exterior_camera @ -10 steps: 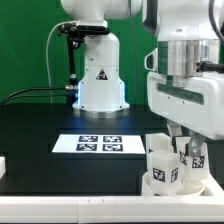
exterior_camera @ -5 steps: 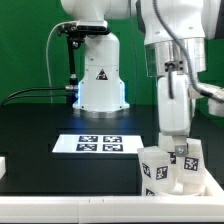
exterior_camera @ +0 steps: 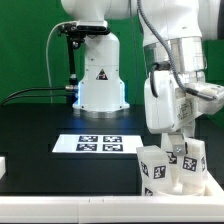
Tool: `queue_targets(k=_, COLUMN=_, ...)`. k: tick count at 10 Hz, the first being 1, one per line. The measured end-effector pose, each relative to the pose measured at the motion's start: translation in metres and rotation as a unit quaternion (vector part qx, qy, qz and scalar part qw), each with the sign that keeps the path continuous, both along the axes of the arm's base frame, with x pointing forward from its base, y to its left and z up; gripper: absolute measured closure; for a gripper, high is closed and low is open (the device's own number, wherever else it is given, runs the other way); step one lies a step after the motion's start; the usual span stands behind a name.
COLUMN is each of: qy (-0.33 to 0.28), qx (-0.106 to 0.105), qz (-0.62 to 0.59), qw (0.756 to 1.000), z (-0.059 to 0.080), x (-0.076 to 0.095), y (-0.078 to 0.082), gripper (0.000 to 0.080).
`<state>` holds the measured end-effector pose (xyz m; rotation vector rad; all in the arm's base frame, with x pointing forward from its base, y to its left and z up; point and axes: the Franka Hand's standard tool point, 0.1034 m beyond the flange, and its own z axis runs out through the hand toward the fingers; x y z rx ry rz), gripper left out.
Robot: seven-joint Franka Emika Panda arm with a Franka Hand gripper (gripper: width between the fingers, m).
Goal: Assemble stool
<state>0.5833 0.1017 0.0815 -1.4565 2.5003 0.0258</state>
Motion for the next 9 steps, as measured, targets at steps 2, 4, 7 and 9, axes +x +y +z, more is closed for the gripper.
queue_targets(k=2, qy=0.005, qx=0.003, qz=0.050, qw=0.999, z=0.006, x=0.000, y=0.006, gripper=0.0207)
queue_targets(k=4, qy=-0.013, qx=-0.005, qz=0.125, qw=0.992, z=0.019, x=0.003, y=0.011, gripper=0.0155)
queue_targets(k=7, qy=-0.045, qx=-0.036, qz=0.272, qw=0.961, z=0.028, x=0.007, y=0.010, gripper=0.0151)
queue_targets(k=9, qy=-0.052, qx=-0.046, qz=0.316, qw=0.946, z=0.027, x=0.007, y=0.010, gripper=0.0151)
